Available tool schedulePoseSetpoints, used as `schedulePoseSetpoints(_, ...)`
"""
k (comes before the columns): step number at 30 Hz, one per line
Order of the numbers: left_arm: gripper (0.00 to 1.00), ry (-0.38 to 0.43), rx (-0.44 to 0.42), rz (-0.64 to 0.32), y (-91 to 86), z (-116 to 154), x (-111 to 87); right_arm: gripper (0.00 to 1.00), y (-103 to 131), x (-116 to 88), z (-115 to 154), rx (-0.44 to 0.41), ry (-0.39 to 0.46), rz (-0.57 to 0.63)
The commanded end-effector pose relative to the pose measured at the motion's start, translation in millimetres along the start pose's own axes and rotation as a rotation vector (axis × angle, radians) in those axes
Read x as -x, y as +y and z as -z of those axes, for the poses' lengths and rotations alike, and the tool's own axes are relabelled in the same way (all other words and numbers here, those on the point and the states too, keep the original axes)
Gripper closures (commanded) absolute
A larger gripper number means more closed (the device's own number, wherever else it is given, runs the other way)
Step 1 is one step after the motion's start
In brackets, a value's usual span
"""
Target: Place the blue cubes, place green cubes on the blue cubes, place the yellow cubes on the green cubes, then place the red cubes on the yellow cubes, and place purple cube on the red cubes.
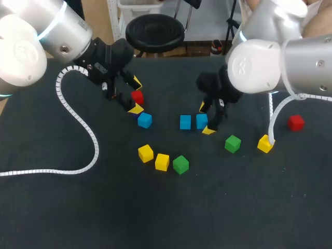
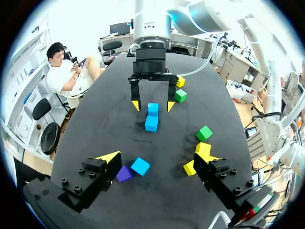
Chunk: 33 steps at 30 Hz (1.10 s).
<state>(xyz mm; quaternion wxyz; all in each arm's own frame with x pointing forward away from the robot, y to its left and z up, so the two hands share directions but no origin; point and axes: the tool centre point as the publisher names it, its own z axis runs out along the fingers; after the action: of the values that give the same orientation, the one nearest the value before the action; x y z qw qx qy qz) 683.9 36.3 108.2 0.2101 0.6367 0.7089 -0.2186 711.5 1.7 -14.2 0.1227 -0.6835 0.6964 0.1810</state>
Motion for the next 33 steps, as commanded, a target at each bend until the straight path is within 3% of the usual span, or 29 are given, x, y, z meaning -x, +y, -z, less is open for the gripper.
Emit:
schedulePoseSetpoints(1, 0.0, -0.001, 0.0, -0.001, 0.3, 0, -0.7, 0.0, 4, -6, 5, -0.005, -0.029, 0.014)
schedulePoseSetpoints(16, 0.0, -0.001, 0.0, -0.001, 0.3, 0, -0.7, 0.0, 12, -13, 20, -0.008, -0.053, 0.019)
schedulePoseSetpoints(33, 0.0, -0.001, 0.0, -0.001, 0.3, 0, -0.7, 0.0, 33, -52, 57, -0.088, -0.143, -0.028)
